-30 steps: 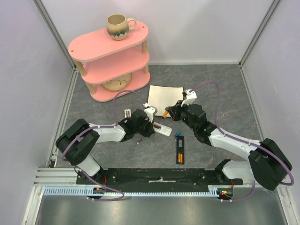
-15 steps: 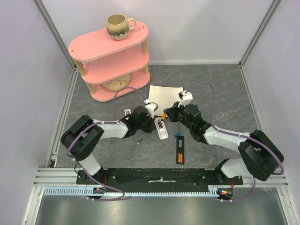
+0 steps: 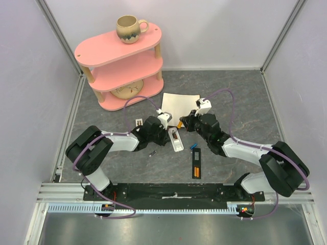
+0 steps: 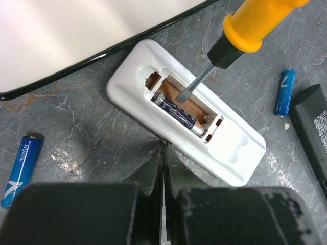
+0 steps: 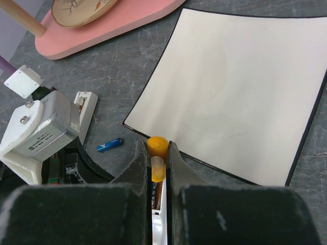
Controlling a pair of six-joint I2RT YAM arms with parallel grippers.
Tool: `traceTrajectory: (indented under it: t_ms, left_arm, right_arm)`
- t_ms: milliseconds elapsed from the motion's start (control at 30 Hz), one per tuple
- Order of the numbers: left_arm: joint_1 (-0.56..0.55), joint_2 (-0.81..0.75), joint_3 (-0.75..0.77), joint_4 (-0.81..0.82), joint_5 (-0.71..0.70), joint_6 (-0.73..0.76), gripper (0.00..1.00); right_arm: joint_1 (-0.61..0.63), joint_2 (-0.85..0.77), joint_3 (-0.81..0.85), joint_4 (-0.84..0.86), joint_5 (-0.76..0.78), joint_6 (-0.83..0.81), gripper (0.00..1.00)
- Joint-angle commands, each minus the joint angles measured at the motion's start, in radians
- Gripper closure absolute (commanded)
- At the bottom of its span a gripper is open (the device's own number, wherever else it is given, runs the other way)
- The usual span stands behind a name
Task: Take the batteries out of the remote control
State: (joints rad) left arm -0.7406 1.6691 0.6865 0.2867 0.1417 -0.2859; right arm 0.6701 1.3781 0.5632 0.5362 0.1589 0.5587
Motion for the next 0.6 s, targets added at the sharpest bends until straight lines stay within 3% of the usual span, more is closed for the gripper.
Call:
traceTrajectory:
  t_ms: [0,433,567]
  left_arm:
    - [-0.002,0.034,-0.031,-0.07,0.033,-0.03,0.98]
    - [-0.003,0.031,-0.027,-0.072,0.033,-0.03,0.98]
    - [-0.003,0.035,-0.028,-0.073,0.027,-0.029,0.98]
  right_arm:
    - [-0.003,0.002,0.006,0.042,0.034,-0.011,1.0]
    - [-0.029,0.073,-0.052,0.129,-0.027,0.076,1.0]
    - [-0.098,0.124,-0.106,0.246,-0.155,0.176,1.0]
